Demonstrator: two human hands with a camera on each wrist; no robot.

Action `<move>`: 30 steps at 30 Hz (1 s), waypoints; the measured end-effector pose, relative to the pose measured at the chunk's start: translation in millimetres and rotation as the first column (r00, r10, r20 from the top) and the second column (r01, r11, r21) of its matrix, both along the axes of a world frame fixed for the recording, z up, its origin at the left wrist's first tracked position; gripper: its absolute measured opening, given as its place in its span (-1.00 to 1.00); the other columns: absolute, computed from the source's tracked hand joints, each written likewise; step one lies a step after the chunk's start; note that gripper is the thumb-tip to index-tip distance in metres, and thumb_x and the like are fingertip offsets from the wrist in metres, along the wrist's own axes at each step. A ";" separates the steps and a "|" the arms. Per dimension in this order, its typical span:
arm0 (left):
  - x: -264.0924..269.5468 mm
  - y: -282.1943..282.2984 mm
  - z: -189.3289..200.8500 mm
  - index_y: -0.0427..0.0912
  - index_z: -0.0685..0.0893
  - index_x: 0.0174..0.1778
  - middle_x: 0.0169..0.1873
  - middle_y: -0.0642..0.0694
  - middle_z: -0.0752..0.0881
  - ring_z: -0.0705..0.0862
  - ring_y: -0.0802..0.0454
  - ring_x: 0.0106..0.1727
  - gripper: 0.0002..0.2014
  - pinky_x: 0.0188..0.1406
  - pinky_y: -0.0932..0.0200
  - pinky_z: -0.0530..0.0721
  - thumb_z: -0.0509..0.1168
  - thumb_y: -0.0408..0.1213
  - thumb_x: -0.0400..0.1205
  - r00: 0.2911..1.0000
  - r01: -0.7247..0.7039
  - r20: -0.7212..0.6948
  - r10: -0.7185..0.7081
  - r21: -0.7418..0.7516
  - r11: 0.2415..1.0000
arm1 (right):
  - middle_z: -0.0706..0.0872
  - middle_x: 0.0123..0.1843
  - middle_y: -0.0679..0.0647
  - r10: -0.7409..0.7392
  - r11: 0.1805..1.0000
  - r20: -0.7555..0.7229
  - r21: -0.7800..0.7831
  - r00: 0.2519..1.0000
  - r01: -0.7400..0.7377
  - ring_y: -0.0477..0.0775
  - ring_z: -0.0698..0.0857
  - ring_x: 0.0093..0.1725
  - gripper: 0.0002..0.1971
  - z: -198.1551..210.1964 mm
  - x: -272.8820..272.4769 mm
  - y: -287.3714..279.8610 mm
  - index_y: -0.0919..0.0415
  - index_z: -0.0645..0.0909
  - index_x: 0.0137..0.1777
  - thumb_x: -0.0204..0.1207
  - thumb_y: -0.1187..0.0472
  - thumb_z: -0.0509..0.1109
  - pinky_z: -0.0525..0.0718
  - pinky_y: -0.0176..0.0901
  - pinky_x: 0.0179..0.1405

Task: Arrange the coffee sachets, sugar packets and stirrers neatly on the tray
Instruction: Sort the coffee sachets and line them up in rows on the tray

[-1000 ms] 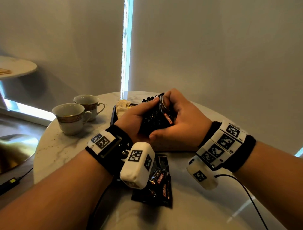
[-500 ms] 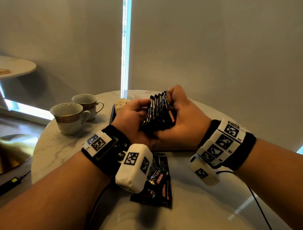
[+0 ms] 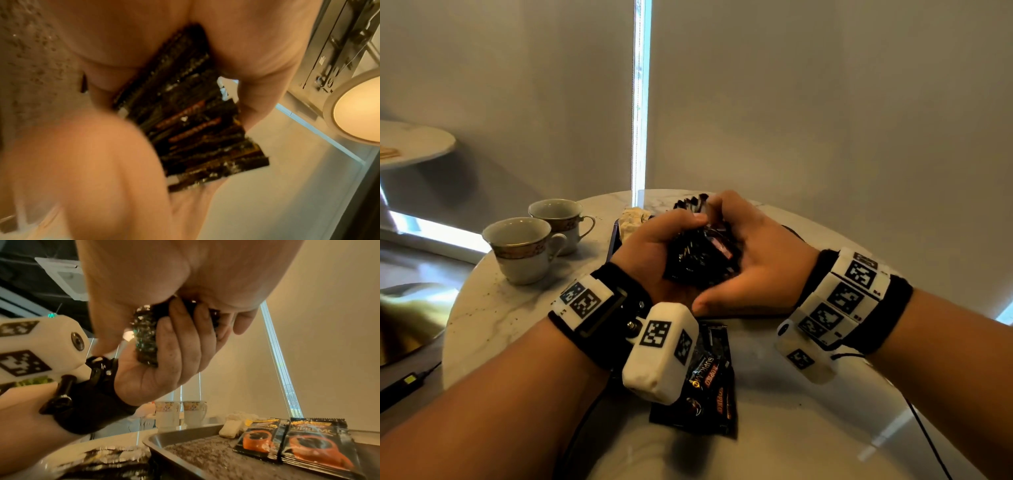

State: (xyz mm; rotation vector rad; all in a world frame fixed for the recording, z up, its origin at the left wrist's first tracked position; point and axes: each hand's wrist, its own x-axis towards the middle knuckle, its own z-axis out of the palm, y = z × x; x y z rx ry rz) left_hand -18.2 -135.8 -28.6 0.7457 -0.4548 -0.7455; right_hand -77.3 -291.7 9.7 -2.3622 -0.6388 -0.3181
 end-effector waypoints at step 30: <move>76.0 40.6 3.5 -0.39 0.69 0.16 -0.10 -0.25 0.74 0.78 -0.14 -0.20 -0.53 -0.14 0.03 0.75 0.29 -0.11 0.46 0.972 -0.184 -0.096 0.214 0.257 0.949 | 0.83 -0.24 -0.03 -0.267 0.714 -0.083 0.653 0.960 0.255 -0.05 0.78 -0.25 -0.85 -19.1 89.0 -12.3 -0.04 0.77 -0.15 0.61 0.20 0.44 0.74 0.02 -0.20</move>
